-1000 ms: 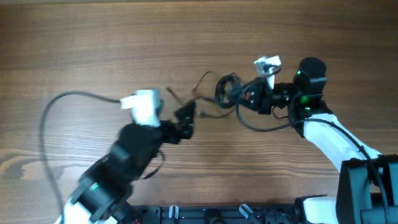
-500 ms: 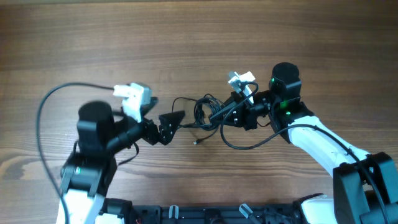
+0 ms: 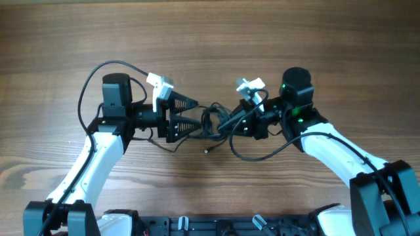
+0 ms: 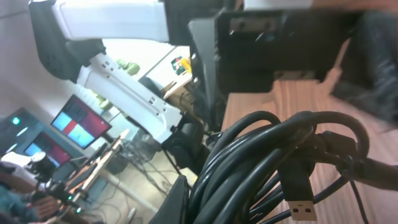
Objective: Untangle cables
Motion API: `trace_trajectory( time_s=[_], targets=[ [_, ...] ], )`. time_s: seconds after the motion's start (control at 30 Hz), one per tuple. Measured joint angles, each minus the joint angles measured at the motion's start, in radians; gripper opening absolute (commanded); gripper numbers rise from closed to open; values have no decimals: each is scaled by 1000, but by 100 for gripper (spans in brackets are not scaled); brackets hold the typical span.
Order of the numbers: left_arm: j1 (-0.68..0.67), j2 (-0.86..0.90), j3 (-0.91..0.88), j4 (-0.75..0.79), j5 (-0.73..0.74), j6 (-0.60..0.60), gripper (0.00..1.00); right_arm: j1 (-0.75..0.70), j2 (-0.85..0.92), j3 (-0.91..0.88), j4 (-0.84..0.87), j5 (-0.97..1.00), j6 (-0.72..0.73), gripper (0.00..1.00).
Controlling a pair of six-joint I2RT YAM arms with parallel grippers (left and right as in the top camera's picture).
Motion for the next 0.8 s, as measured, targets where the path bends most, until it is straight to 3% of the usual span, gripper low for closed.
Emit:
trace_trajectory(
  time_s=[0.2,0.27,0.47,0.5,0.6,0.63,0.67,0.7,0.8],
  targets=[
    [-10,0,0,28,15,-17,99,51,0,0,0,0,0,4],
    [-37,0,0,28,15,-17,93,52,0,0,0,0,0,4],
    [-134,0,0,22,50,-32,12,47,0,-1,-1,12,-8,4],
    [-136,-2,0,25,68,-31,4,44,0,-3,-2,19,-8,4],
    [-121,-3,2,24,103,-30,4,41,0,-4,-7,53,-8,6],
    [-108,-3,2,17,108,-31,4,45,0,-4,-5,67,-8,10],
    [-98,-3,2,9,109,-31,4,47,0,-4,-3,79,-8,33],
    [-80,-3,1,-8,106,-30,4,50,0,-4,0,87,-8,64],
    [7,-2,1,-30,72,-35,4,51,0,-4,3,111,-8,98]
  ],
)
